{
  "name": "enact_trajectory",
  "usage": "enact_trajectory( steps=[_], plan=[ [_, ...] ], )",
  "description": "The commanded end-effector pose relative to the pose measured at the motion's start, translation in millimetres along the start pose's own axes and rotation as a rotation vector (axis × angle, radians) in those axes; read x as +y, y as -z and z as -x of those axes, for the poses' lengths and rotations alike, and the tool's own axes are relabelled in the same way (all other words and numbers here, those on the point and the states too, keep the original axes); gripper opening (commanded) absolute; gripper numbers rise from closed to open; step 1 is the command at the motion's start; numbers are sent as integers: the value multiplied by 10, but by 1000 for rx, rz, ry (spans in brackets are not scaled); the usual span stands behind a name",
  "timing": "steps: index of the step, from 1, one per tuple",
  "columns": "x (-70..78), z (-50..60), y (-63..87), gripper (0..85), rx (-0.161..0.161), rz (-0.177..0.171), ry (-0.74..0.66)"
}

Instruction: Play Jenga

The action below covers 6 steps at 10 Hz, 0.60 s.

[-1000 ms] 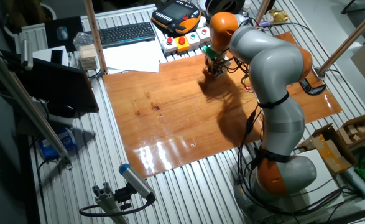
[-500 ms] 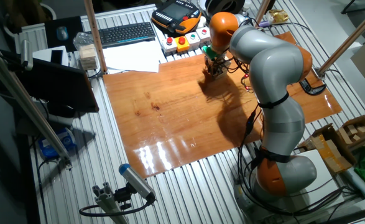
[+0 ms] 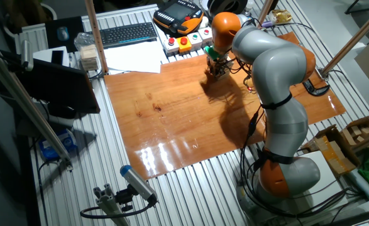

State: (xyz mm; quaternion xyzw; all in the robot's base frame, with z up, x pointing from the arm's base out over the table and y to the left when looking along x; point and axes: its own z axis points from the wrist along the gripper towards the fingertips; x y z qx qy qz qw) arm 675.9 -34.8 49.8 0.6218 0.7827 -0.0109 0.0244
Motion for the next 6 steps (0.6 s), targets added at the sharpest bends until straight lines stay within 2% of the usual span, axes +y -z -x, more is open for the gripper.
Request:
enact_trajectory(
  steps=[1, 6],
  plan=[
    [-1, 1, -1, 7, 0, -1, 0],
    [1, -12, -1, 7, 0, -1, -3]
  ],
)
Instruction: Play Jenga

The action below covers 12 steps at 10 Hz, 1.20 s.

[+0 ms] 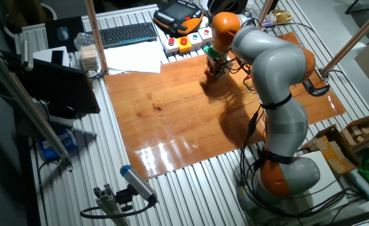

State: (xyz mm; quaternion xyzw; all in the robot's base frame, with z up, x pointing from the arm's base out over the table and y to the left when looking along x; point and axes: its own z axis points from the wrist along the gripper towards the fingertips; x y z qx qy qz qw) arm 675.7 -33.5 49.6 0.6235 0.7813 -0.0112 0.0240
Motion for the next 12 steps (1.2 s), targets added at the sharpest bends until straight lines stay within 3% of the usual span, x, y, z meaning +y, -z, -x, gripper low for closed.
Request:
enact_trajectory(
  steps=[1, 12],
  plan=[
    [0, -1, 1, 7, 0, 0, 0],
    [0, -28, 6, 7, -2, 1, -12]
  ],
)
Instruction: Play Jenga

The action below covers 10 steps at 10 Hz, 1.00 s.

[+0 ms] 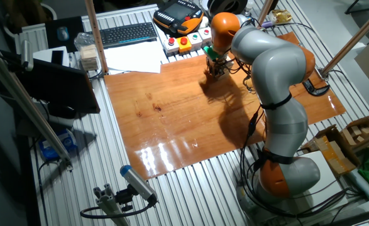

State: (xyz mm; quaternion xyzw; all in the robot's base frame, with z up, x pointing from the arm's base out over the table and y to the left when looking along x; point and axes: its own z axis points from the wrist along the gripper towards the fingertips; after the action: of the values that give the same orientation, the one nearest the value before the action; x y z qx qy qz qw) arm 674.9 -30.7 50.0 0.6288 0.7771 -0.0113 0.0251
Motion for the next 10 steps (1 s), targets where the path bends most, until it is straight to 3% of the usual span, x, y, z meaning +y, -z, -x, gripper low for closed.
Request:
enact_trajectory(
  steps=[1, 10],
  plan=[
    [0, -2, -1, 7, 2, 1, -5],
    [-2, -31, -5, 7, 3, 2, -10]
  ],
)
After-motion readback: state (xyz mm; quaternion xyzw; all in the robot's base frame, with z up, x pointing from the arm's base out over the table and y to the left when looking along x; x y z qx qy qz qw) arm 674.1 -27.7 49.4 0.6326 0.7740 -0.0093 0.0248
